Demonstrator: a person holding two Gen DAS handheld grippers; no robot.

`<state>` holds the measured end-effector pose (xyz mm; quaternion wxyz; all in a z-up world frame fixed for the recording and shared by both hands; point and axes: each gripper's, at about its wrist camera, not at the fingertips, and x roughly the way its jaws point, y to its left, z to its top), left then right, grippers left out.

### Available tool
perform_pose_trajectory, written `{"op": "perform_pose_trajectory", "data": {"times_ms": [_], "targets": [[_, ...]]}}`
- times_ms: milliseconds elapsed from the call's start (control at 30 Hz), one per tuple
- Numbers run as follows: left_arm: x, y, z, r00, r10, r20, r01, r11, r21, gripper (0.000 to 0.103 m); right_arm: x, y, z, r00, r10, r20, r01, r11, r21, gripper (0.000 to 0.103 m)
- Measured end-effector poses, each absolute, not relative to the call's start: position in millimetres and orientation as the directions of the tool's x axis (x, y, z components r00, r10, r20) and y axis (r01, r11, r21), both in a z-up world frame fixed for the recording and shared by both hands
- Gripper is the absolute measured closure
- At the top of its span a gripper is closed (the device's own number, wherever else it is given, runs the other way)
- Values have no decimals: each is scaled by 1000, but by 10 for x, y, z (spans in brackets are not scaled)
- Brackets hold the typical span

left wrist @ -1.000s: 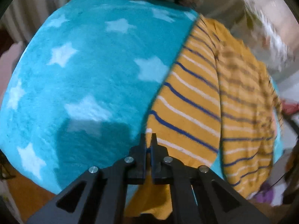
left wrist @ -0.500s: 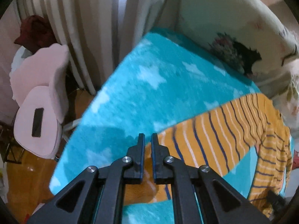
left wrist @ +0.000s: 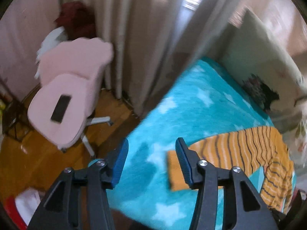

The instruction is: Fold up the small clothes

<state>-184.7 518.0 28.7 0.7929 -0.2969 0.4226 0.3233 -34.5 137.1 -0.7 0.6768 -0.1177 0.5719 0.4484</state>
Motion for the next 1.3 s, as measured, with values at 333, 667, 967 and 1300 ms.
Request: {"op": "perform_pose_trajectory", "data": {"times_ms": [333, 667, 967, 1300], "targets": [[-2843, 5273, 287, 362, 331, -872, -873, 449, -192, 49, -845, 2688, 33, 95, 449, -888, -970, 241, 18, 45], [-3106, 5136, 323, 349, 346, -871, -886, 426, -185, 49, -816, 3395, -352, 114, 431, -895, -965, 264, 4, 93], [-2444, 4828, 443, 426, 304, -852, -813, 541, -214, 49, 272, 2345, 559, 222, 599, -769, -774, 588, 234, 95], [-1567, 3910, 464, 491, 176, -853, -656, 719, -229, 49, 1687, -971, 798, 533, 344, -773, -250, 937, 244, 95]]}}
